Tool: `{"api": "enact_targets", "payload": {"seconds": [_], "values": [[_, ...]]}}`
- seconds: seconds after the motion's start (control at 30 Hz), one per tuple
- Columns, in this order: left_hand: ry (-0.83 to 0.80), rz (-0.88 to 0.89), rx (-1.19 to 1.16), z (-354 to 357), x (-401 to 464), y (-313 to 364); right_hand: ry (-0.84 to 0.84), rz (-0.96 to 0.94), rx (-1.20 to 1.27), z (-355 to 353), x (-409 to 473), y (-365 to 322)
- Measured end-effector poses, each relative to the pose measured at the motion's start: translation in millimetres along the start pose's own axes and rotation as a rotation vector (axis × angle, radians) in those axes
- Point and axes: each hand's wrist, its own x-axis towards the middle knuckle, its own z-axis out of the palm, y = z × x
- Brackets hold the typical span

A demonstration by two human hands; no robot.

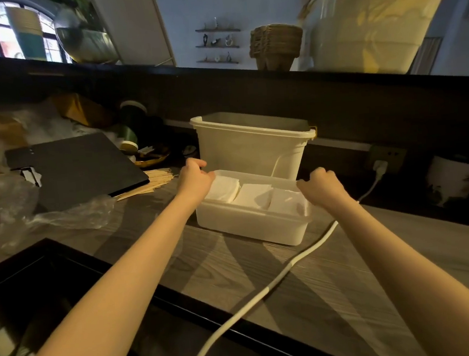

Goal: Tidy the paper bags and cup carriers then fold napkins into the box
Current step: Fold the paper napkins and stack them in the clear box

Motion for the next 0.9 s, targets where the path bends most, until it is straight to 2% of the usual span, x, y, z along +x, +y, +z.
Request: {"api": "enact_targets", "payload": {"seconds": [0.07,0.13,0.2,0.3,0.4,0.5,0.63,0.9], "values": [[-0.009,-0.051,0.146,2,3,-7,0.004,0.011,-0.036,2,-4,8],[-0.056,-0.115,0.248,4,3,-12,-0.07,0.021,-0.03,6,-7,14],[-0.115,-0.207,0.186,3,0,-13,-0.135,0.053,0.006,9,-11,18],[-0.133,-0.381,-0.027,-1,-4,-10,-0.128,0.083,0.115,13,-14,21],[-0.118,-0.434,-0.082,-6,-7,-8,-0.112,0.085,0.225,14,-18,22],[-0.084,-0.42,-0.115,-10,-14,-3,-0.09,0.052,0.396,9,-24,25],[-0.021,-0.295,-0.188,-20,-24,14,0.002,-0.017,0.632,-13,-33,26],[-0.043,-0.175,-0.356,-41,-45,68,0.169,-0.122,0.928,-70,-50,15]]}}
